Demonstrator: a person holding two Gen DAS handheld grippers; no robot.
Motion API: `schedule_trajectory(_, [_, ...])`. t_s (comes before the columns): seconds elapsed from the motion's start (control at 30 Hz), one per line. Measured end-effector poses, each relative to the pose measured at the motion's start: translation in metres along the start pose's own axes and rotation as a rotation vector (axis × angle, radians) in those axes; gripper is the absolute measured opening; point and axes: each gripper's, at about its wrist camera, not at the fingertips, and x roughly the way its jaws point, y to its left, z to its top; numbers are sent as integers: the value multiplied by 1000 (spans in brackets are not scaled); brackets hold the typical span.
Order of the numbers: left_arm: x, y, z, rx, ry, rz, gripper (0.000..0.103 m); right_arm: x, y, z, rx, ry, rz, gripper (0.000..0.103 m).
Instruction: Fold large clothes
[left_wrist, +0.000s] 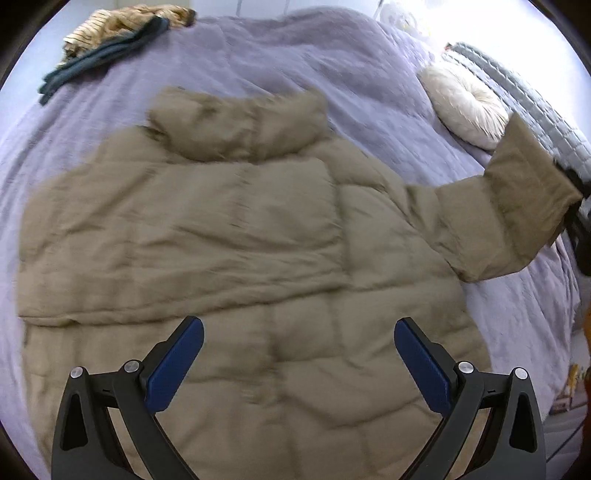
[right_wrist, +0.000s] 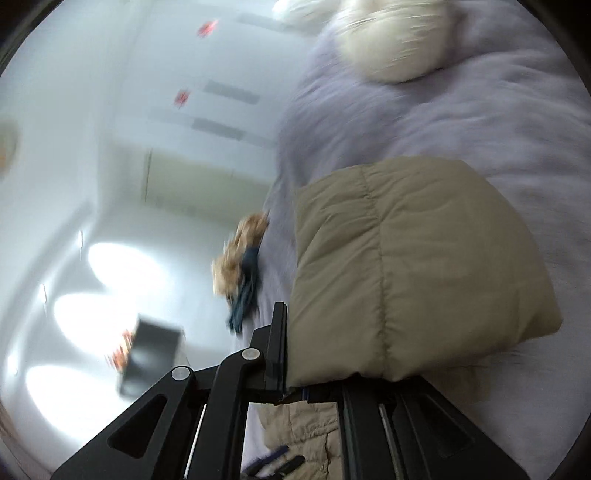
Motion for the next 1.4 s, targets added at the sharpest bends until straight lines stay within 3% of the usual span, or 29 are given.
schedule_trajectory(0.13, [-13, 45, 2, -66, -28, 48, 103, 75, 59, -45, -226, 154, -46, 7])
schedule_trajectory(0.23, [-22, 79, -2, -121, -40, 69, 103, 136, 80, -85, -333, 280, -112, 7])
schedule_trajectory(0.33, [-33, 105, -9, -149, -72, 137, 103, 188, 75, -122, -377, 399, -225, 11])
schedule_trajectory(0.47, [-41, 127, -18, -164, -80, 176, 103, 216, 46, -166, -300, 488, -329, 16])
schedule_trajectory(0.5, [-42, 131, -21, -170, -81, 176, 103, 219, 38, -173, -270, 498, -344, 36])
schedule_trajectory(0.53, [-43, 135, -23, -177, -81, 174, 103, 220, 32, -180, -245, 506, -354, 68])
schedule_trajectory(0.57, [-43, 141, -25, -186, -80, 172, 103, 220, 25, -185, -213, 513, -366, 81])
schedule_trajectory(0.6, [-43, 144, -26, -191, -80, 171, 103, 219, 20, -187, -185, 511, -360, 85])
schedule_trajectory(0.77, [-42, 154, -27, -233, -88, 150, 103, 205, 31, -186, -165, 485, -366, 85])
schedule_trajectory(0.9, [-43, 152, -22, -240, -99, 119, 103, 174, 47, -171, -170, 359, -382, 85])
schedule_trajectory(1.07, [-41, 152, -5, -239, -112, 51, 103, 145, 19, -137, 63, 220, -383, 82])
schedule_trajectory(1.1, [-41, 154, -2, -250, -116, 29, 103, 142, 12, -133, 113, 197, -376, 70])
schedule_trajectory(1.13, [-41, 157, 2, -274, -124, -11, 103, 140, 4, -129, 165, 177, -374, 42])
schedule_trajectory(1.2, [-40, 163, 10, -312, -137, -65, 103, 141, 4, -126, 153, 182, -381, 15])
schedule_trajectory(1.3, [-38, 166, 19, -331, -153, -149, 103, 168, 34, -132, -17, 228, -369, 15])
schedule_trajectory(1.4, [-32, 176, 24, -380, -147, -283, 103, 190, 74, -152, -237, 318, -349, 15])
